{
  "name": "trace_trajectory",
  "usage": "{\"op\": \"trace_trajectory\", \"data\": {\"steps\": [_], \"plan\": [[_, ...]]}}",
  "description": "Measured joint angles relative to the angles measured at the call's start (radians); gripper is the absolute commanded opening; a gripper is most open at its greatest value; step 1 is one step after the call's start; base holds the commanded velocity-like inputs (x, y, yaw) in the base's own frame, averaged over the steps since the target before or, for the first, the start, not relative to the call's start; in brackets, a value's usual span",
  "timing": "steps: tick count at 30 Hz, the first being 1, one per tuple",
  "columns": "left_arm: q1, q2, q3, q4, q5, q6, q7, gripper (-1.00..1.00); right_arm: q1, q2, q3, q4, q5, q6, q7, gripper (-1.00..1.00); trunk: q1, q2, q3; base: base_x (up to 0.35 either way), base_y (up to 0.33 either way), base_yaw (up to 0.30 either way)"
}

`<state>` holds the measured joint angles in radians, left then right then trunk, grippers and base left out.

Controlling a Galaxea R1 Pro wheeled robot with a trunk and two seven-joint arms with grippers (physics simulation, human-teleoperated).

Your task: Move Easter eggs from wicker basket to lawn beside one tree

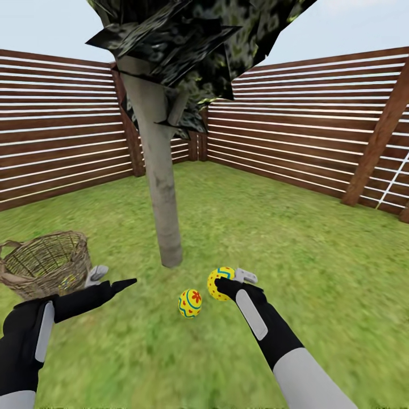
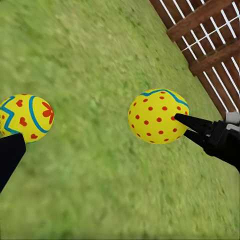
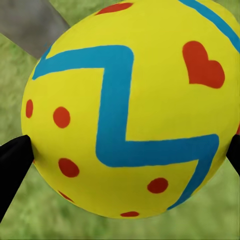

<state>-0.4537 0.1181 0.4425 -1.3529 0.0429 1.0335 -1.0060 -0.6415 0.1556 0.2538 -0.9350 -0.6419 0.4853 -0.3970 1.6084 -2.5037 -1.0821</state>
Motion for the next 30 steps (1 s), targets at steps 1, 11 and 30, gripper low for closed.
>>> {"op": "trace_trajectory", "data": {"steps": [1,11,30], "plan": [[0.0,0.0,0.0,0.0,0.0,0.0,0.0,1.0,0.0,0.0,0.0,0.0,0.0,0.0,0.0,-1.0,0.0,0.0,-0.004,0.0,0.0,0.0],[0.0,-0.002,-0.002,0.0,0.0,0.0,0.0,1.0,-0.001,0.0,0.0,0.001,0.0,0.0,0.0,-1.0,0.005,-0.003,-0.043,0.0,0.0,0.0],[0.0,-0.005,-0.005,-0.001,-0.001,-0.001,0.0,1.0,0.0,0.001,0.0,0.015,0.002,0.0,-0.001,-1.0,0.013,-0.007,-0.116,0.0,0.0,0.0]]}}
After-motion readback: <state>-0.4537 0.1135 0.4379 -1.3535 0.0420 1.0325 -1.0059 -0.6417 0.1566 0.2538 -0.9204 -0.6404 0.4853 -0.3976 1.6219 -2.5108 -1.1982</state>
